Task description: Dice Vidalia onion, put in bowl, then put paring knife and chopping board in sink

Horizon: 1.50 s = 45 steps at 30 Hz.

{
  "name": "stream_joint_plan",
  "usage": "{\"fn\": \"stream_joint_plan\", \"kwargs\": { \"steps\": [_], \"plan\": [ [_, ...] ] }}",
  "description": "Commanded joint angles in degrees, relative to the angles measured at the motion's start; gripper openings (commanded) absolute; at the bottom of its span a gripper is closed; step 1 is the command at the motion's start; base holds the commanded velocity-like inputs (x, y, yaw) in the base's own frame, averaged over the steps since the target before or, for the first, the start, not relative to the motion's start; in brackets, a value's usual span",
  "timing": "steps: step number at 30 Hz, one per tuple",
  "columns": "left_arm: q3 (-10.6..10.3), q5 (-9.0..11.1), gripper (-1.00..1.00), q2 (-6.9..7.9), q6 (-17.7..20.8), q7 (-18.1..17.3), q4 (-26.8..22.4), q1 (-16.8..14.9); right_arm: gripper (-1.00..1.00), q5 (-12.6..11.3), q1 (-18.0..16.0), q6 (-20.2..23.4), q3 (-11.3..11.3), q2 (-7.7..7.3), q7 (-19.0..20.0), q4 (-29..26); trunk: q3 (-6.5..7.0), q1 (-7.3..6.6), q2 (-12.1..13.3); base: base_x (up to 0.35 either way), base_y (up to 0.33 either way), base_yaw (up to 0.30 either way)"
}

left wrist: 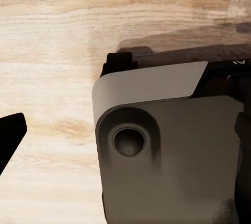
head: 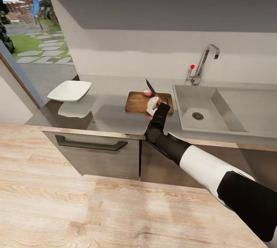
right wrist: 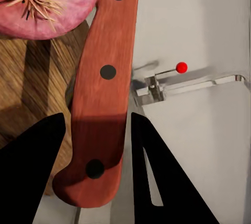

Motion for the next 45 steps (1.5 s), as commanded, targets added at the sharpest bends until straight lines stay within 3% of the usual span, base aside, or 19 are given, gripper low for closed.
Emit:
{"fn": "stream_joint_plan", "kwargs": {
  "steps": [1,3,6,7,10,12,15,17,18,22,27,32,38,45],
  "plan": [
    [-0.49,0.54,1.00,-0.04,-0.08,0.09,0.14,-0.07,-1.00,0.27,-0.07,0.22,-0.05,-0.01,-0.09,-0.12,-0.04,0.00,-0.03,0.000,0.000,0.000],
    [-0.49,0.56,1.00,-0.04,-0.08,0.09,0.14,-0.05,-1.00,0.30,-0.05,-0.38,-1.55,-0.05,-0.35,-0.60,-0.04,0.00,-0.03,0.000,0.000,0.000],
    [-0.49,0.55,1.00,-0.04,-0.08,0.09,0.14,-0.07,-1.00,0.32,-0.03,-2.40,-10.82,-0.32,-1.08,-3.66,-0.04,0.00,-0.03,0.000,0.000,0.000],
    [-0.49,0.56,1.00,-0.04,-0.08,0.09,0.14,-0.07,-1.00,0.32,-0.04,-2.72,-12.74,-0.36,-1.09,-4.35,-0.04,0.00,-0.03,0.000,0.000,0.000],
    [-0.49,0.58,1.00,-0.02,-0.08,0.09,0.14,-0.06,-1.00,0.27,-0.02,-4.16,-24.40,-0.81,-0.93,-8.76,-0.04,0.00,-0.03,0.000,0.000,0.000],
    [-0.49,0.59,1.00,0.02,-0.08,0.09,0.14,-0.07,-1.00,0.18,-0.03,-5.30,-30.70,-1.62,-0.74,-11.04,-0.04,0.00,-0.03,0.000,0.000,0.000],
    [-0.49,0.59,1.00,0.04,-0.08,0.09,0.16,-0.07,-1.00,-0.02,-0.03,-7.93,-36.16,-3.04,1.27,-12.61,-0.04,0.00,-0.03,0.000,0.000,0.000],
    [-0.49,0.59,1.00,0.04,-0.08,0.09,0.15,-0.07,-1.00,-0.02,0.00,-9.56,-38.08,-3.57,4.09,-12.98,-0.04,0.00,-0.03,0.000,0.000,0.000],
    [-0.49,0.59,1.00,0.05,-0.08,0.09,0.15,-0.05,-1.00,-0.02,-0.01,-11.21,-39.74,-4.19,11.21,-13.01,-0.04,0.00,-0.03,0.000,0.000,0.000],
    [-0.49,0.59,1.00,0.05,-0.08,0.09,0.14,-0.06,-1.00,-1.06,-0.03,-11.75,-40.71,-4.57,17.85,-12.32,-0.04,0.00,-0.03,0.000,0.000,0.000],
    [-0.49,0.54,1.00,0.05,-0.14,0.09,0.14,-0.07,-1.00,-4.37,-0.04,-11.99,-40.97,-4.67,21.77,-11.67,-0.04,0.00,-0.03,0.000,0.000,0.000],
    [-0.49,0.50,1.00,0.05,-0.98,0.09,0.14,-0.07,-1.00,-5.57,-0.04,-12.96,-40.90,-4.49,22.74,-11.48,-0.04,0.00,-0.03,0.000,0.000,0.000],
    [-0.49,0.52,1.00,0.19,-4.51,0.09,0.14,-0.07,-1.00,-5.74,0.99,-18.85,-40.63,-3.36,22.57,-9.37,-0.04,0.00,-0.03,0.000,0.000,0.000],
    [-0.49,0.51,1.00,0.10,-5.30,0.09,0.14,-0.06,-1.00,-5.68,1.24,-19.91,-40.58,-2.79,22.54,-8.56,-0.04,0.00,-0.03,0.000,0.000,0.000]
  ]
}}
